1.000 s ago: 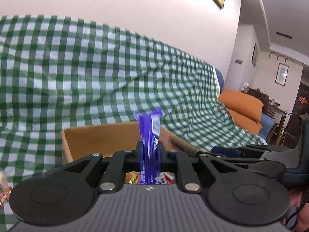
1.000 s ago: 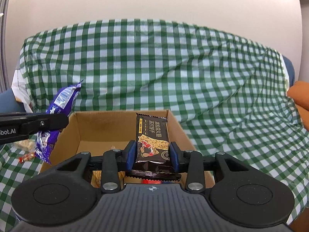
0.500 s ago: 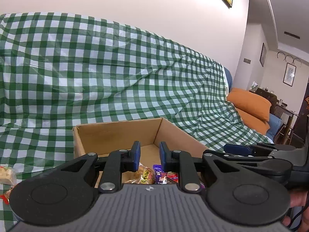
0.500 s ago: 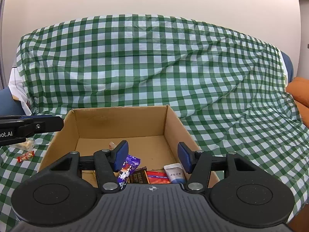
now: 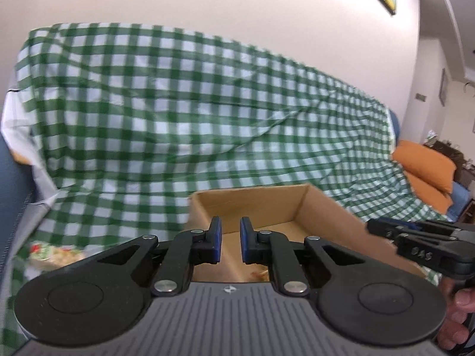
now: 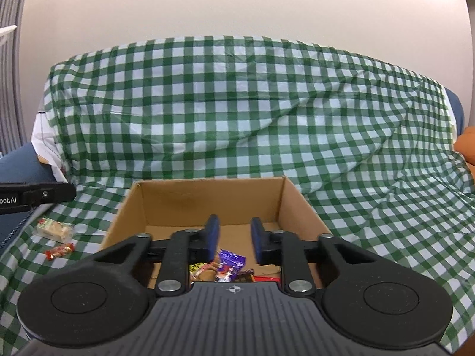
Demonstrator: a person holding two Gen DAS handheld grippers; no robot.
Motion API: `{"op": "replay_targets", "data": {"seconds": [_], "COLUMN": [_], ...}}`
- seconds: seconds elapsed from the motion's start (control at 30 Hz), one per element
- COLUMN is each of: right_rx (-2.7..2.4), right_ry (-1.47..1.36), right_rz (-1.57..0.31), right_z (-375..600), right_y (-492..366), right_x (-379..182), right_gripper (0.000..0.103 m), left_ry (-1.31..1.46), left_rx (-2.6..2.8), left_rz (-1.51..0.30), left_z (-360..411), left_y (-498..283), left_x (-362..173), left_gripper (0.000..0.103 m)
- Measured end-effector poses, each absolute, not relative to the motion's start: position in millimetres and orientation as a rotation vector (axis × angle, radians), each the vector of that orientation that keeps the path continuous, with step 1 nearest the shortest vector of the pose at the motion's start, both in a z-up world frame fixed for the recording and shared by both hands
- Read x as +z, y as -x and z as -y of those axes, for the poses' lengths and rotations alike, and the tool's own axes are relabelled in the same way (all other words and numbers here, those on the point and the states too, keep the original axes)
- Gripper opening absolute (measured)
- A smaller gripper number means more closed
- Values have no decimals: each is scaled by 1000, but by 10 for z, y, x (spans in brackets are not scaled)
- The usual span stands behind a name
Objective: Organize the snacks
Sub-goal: 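Move the right tool to the small red candy and grasp it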
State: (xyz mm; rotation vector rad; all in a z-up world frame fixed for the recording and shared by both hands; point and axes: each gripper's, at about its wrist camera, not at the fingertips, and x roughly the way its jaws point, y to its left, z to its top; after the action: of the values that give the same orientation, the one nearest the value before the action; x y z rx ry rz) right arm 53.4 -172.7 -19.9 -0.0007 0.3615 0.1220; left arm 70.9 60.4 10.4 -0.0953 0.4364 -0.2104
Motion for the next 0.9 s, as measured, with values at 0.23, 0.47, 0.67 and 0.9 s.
{"op": "replay_targets", "data": {"seconds": [0.23, 0.47, 0.67, 0.9], "right_rx": [157, 186, 170, 182], "right_ry": [-10, 2, 3, 67], "right_rz": [-360, -370, -384, -375], "right_z": [1653, 1573, 1578, 1507], "right_y": [-503, -493, -522, -541], "right_x": [-180, -199, -218, -260], "right_gripper": [21, 21, 21, 21], "left_ry": [104, 275, 411, 327], "left_rx": [-128, -38, 19, 107], "left_rz": [-543, -558, -575, -595], "left_z": [-1032, -1467, -1759, -2103], "left_y": [-956, -1394, -1787, -1797], "left_x": [390, 616, 592, 201], "left_gripper": [14, 14, 14, 14]}}
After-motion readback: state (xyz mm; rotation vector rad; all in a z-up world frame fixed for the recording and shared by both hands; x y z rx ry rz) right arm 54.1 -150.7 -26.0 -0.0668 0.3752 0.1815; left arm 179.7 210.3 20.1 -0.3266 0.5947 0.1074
